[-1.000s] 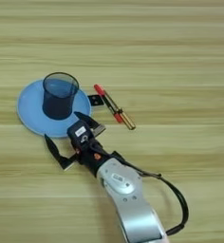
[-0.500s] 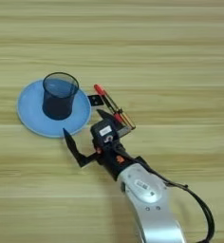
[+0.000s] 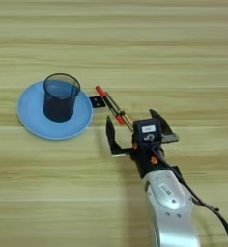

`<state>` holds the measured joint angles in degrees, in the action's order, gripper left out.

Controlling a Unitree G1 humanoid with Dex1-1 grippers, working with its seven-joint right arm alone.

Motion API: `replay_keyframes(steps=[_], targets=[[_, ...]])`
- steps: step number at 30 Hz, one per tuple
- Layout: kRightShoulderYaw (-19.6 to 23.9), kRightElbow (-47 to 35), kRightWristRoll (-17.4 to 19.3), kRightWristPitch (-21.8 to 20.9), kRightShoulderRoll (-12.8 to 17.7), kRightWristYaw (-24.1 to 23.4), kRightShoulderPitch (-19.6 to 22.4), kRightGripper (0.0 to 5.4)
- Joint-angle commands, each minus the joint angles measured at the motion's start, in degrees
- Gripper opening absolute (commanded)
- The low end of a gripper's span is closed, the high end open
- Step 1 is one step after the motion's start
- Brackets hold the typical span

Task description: Move the objects on the table

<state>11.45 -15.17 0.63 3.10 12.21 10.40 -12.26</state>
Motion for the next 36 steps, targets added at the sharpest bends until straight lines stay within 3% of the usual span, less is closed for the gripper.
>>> replay_keyframes(steps=[1, 5, 8, 17, 27, 36], targets=[[0.5, 1.8, -2.9, -3.2, 0.4, -3.7, 3.4, 5.35], [0.3, 6.3, -5.5, -4.0, 0.1, -6.6, 4.5, 5.35], [0.1, 9.4, -5.3, -4.6, 0.1, -6.8, 5.3, 5.35], [1.0, 17.2, -3.0, -6.4, 0.4, -6.3, 7.9, 5.35], [4.5, 26.5, 2.0, -8.7, 1.9, -4.5, 11.5, 5.35], [4.4, 31.8, 3.9, -11.1, 2.7, -2.0, 13.8, 5.35]])
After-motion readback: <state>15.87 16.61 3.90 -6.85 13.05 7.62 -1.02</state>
